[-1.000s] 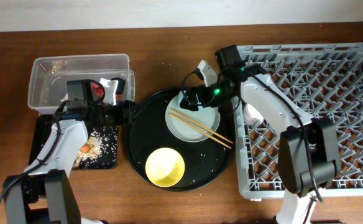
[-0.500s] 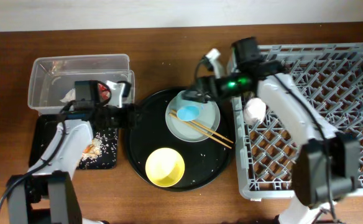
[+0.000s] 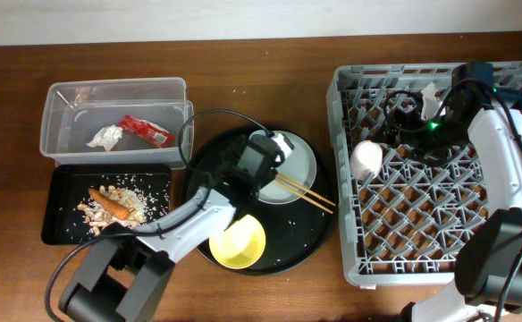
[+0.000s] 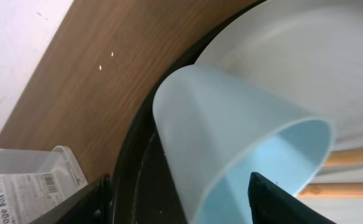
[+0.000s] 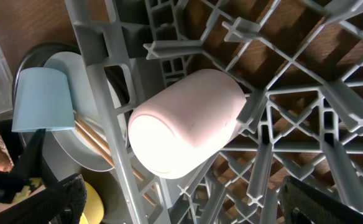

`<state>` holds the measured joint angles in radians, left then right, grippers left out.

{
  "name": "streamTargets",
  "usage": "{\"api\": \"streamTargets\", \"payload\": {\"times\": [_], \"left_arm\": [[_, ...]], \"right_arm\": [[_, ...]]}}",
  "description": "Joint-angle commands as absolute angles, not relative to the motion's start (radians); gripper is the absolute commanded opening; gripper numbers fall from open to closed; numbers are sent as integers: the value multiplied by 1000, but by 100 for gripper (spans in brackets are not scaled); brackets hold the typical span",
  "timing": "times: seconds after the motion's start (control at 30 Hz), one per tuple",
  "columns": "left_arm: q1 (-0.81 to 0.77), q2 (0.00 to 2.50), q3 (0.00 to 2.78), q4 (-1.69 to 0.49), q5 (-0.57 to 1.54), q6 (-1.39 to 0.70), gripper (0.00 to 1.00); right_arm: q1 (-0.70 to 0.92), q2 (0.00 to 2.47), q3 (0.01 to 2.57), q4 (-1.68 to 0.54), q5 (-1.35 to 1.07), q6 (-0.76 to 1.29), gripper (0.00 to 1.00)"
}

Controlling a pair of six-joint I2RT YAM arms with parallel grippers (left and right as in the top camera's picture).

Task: Sort waste into correct bins and load items into the dishwasher rack
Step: 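Reach the left gripper to the light-blue cup on the white plate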

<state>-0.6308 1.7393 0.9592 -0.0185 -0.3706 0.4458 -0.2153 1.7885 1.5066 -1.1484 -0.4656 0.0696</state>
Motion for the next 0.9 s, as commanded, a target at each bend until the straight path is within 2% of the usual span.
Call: {"api": "streamTargets", "payload": {"times": [0.0,0.03,0.1,0.13,0.17,0.23,0.33,0.4,0.47,0.5,0.53,0.57,0.6,0.73,0.77,0.8,0.87], "left_arm": [[-553,1758,962,-3,-216,462,57],[-523,1761,962,-4,-133,462,43],[-507,1762,962,-10,44,462,29],[-507,1762,962,-12,49,462,20],[-506,1762,962,-12,49,462,20],[-506,1773,962,-12,49,462,7],[-507,1808,962,1,49,462,3],[-507,1800,962,15,49,453,9],[-507,1740,964,15,49,368,26],[-504,1711,964,17,49,335,39],[-485,1654,970,15,183,276,57],[-460,1639,987,19,403,232,61],[-444,1641,999,35,491,172,61],[-489,1680,999,92,500,143,62],[-541,1708,999,70,434,171,63],[-590,1753,999,54,275,170,64],[-624,1820,999,52,60,170,66]], "right_arm": [[-216,1772,1504,-1149,-447,57,98],[-216,1772,1497,-1147,-447,57,98],[-216,1772,1490,-1145,-446,57,98],[-216,1772,1490,-1145,-434,57,98],[-216,1772,1490,-1145,-432,57,98],[-216,1772,1490,-1145,-432,57,98],[-216,1772,1490,-1145,-432,57,98],[-216,1772,1490,-1145,-432,57,98],[-216,1772,1490,-1145,-432,57,98],[-216,1773,1490,-1146,-432,57,98],[-216,1773,1490,-1149,-432,57,98],[-216,1773,1490,-1150,-432,57,98],[-216,1773,1489,-1149,-432,57,98],[-216,1773,1469,-1148,-432,56,98],[-216,1773,1469,-1149,-432,48,98],[-216,1773,1469,-1150,-432,38,98],[-216,1773,1469,-1152,-432,38,98]]}}
